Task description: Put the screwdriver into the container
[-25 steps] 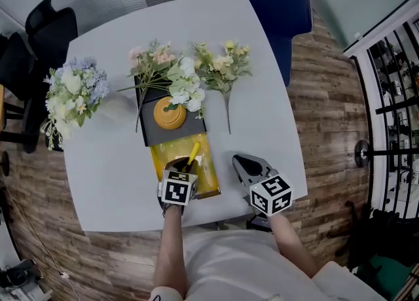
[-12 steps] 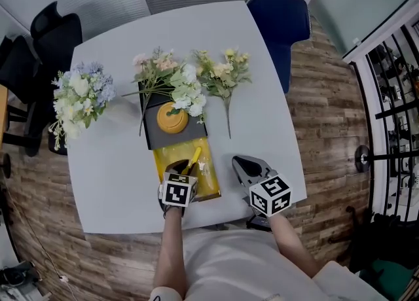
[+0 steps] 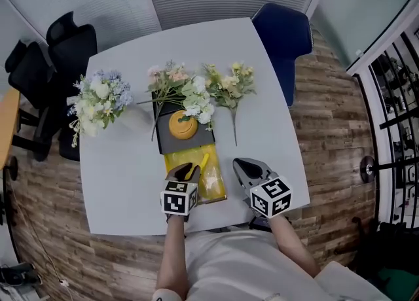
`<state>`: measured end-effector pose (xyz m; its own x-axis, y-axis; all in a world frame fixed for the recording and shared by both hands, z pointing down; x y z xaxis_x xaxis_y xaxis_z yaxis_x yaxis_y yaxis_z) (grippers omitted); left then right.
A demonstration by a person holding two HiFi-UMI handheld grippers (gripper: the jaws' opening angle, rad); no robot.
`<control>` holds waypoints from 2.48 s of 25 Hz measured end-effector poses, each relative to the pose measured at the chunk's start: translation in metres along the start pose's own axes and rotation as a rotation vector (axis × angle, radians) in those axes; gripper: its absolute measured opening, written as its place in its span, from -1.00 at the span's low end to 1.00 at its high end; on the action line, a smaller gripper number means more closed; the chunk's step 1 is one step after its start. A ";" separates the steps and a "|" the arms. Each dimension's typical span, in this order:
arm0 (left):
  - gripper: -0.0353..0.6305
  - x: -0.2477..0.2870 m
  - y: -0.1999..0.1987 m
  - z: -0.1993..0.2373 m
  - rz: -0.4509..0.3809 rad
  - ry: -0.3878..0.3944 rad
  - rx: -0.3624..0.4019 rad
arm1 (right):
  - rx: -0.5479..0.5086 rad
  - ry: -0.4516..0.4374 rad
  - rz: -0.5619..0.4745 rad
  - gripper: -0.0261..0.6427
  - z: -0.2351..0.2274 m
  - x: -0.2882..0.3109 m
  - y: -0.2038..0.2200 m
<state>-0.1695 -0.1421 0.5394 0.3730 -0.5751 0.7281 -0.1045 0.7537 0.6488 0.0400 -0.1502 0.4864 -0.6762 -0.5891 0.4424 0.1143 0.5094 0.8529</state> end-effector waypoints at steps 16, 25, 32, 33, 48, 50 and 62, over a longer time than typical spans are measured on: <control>-0.85 -0.056 -0.029 -0.001 -0.257 0.017 -0.083 | -0.052 -0.018 -0.090 -0.88 0.017 -0.006 -0.026; -0.87 -0.059 -0.028 0.000 -0.265 0.015 -0.087 | -0.061 -0.026 -0.088 -0.88 0.019 -0.005 -0.026; -0.87 -0.059 -0.025 0.003 -0.264 0.021 -0.098 | -0.070 -0.026 -0.079 -0.88 0.019 -0.005 -0.025; -0.87 -0.059 -0.024 0.003 -0.263 0.020 -0.100 | -0.070 -0.026 -0.077 -0.88 0.019 -0.005 -0.025; -0.87 -0.058 -0.022 0.004 -0.254 0.014 -0.110 | -0.071 -0.029 -0.071 -0.88 0.017 -0.005 -0.023; -0.87 -0.057 -0.021 0.003 -0.250 0.016 -0.108 | -0.070 -0.028 -0.071 -0.88 0.017 -0.005 -0.022; -0.87 -0.057 -0.018 0.003 -0.233 0.025 -0.100 | -0.067 -0.024 -0.066 -0.88 0.018 -0.006 -0.019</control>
Point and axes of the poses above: the fingertips, and each gripper's own axes: x forward along the fingers, z to its left, y out of its underside, the point moved 8 cm from there along -x, backward along the fingers, and after that the axes turned 3 degrees about -x, right-handed, at the moved point
